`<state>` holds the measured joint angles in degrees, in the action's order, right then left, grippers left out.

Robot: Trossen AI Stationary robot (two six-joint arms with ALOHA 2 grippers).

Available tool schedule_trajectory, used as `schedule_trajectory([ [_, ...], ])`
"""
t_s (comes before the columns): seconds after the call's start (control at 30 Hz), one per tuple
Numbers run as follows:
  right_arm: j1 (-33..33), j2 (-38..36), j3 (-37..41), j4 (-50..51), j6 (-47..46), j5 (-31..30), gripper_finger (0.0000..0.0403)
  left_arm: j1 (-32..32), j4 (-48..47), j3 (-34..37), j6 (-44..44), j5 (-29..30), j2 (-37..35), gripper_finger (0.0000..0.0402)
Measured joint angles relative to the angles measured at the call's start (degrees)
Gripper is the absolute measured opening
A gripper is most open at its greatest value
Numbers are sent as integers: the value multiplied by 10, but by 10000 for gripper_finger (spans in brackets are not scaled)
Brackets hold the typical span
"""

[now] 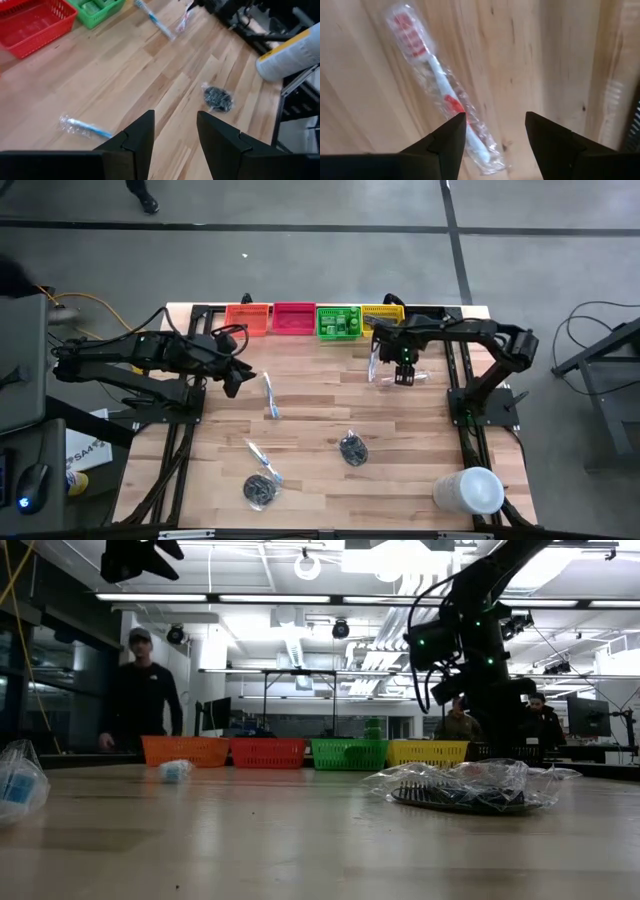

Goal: Pick & Place Travel size toiletries
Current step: Put the orange toothbrush into the orange bin

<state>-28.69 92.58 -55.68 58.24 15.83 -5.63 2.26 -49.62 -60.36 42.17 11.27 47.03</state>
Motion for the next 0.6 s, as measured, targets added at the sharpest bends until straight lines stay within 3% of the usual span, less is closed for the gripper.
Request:
schedule_trajectory([
  [0.27, -17, 0, 1, -5, 52, -7, 187, 0, -12, 0, 1, 0, 0, 149],
  [0.6, -17, 0, 58, -33, 111, -3, 214, 0, -16, 0, 1, 4, 0, 149],
])
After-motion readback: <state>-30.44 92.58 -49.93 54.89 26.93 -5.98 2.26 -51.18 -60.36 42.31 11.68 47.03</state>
